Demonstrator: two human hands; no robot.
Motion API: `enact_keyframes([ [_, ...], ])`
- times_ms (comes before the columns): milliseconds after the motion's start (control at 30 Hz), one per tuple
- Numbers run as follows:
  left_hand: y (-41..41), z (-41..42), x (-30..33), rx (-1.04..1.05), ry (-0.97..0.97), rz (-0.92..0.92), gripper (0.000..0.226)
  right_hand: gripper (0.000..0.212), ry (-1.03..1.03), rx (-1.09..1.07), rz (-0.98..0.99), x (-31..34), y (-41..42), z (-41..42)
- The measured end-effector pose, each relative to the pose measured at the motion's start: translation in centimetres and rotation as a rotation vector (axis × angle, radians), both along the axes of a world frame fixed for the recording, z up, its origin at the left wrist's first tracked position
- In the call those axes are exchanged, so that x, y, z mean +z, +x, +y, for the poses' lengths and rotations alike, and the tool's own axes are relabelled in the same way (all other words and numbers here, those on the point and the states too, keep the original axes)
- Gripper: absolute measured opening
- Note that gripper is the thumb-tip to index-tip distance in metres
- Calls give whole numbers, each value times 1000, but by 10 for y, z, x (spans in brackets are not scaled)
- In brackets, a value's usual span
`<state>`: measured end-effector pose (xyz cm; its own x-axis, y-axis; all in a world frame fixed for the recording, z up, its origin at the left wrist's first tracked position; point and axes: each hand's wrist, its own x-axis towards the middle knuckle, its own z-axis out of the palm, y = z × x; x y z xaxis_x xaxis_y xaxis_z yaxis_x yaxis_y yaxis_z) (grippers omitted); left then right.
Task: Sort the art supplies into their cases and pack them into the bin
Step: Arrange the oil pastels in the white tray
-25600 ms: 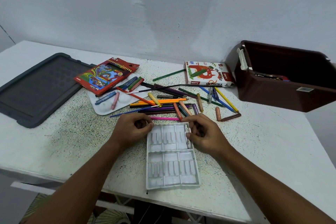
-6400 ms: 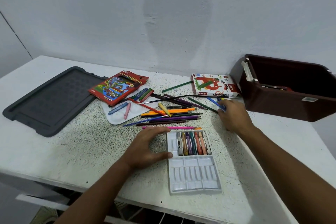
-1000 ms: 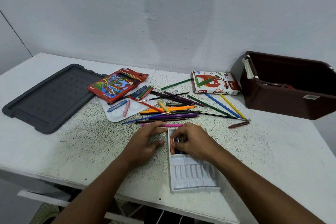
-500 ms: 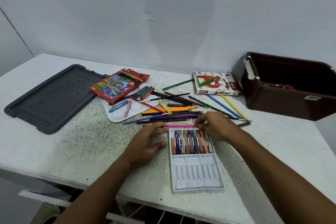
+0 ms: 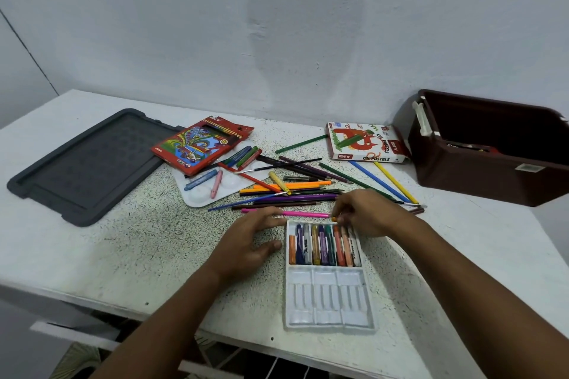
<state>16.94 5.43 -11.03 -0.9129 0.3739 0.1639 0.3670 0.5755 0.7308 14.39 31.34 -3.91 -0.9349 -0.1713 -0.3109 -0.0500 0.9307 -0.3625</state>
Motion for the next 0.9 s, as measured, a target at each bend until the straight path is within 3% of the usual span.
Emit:
enact_keyframes([
  [233,1,0,1,-7,8,2,54,11,-21,-6,-26,2,0,1],
  [467,0,0,0,-18,26,-24,62,20,27,53,28,8,2,0],
  [733,-1,1,0,-9,63,11,63,8,-455,-110,50,11,23,-45],
  [900,0,1,0,-14,105,6,62,6,-393,-197,49,1,21,-69],
])
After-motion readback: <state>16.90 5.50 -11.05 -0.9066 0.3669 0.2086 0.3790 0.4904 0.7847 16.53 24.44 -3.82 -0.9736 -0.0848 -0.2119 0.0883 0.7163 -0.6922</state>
